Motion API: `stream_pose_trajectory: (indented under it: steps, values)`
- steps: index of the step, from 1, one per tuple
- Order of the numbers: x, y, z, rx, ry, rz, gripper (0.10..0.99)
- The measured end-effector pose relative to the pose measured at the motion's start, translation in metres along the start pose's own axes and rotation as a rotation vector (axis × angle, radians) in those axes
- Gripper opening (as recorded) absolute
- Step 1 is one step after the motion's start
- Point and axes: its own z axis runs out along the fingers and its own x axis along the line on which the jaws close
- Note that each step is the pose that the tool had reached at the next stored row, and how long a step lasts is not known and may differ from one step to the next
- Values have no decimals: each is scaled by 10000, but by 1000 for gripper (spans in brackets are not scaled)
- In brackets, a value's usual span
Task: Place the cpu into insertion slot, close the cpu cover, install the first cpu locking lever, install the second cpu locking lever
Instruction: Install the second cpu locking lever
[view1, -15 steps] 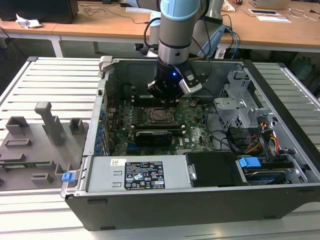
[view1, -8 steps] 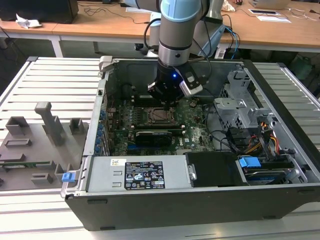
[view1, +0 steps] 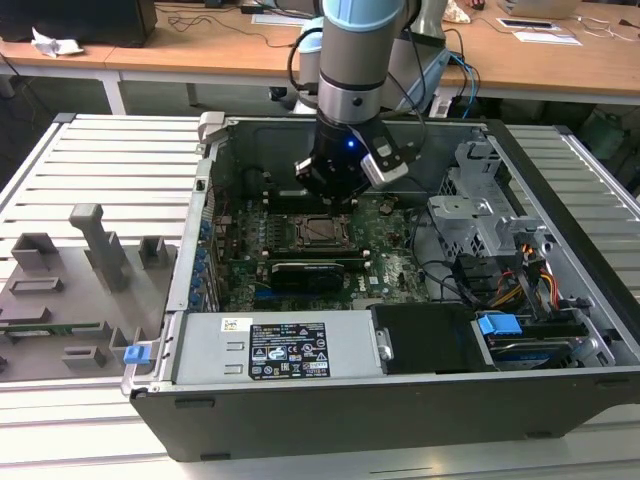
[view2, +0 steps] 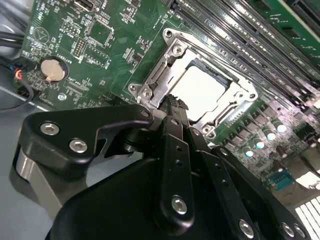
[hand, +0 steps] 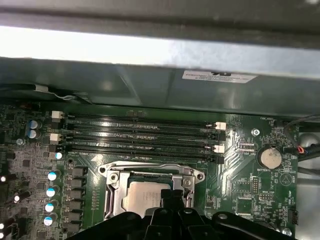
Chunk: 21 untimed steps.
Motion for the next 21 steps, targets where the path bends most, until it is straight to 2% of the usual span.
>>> stream_pose_trajectory:
  steps: [4, 8, 14, 21]
  values:
    - [-1, 5, -82, -1, 0, 0, 106]
    - [3, -5, -89, -1, 0, -1, 106]
    - [10, -109, -94, -1, 0, -1, 106]
    - [15, -182, -95, -1, 0, 0, 106]
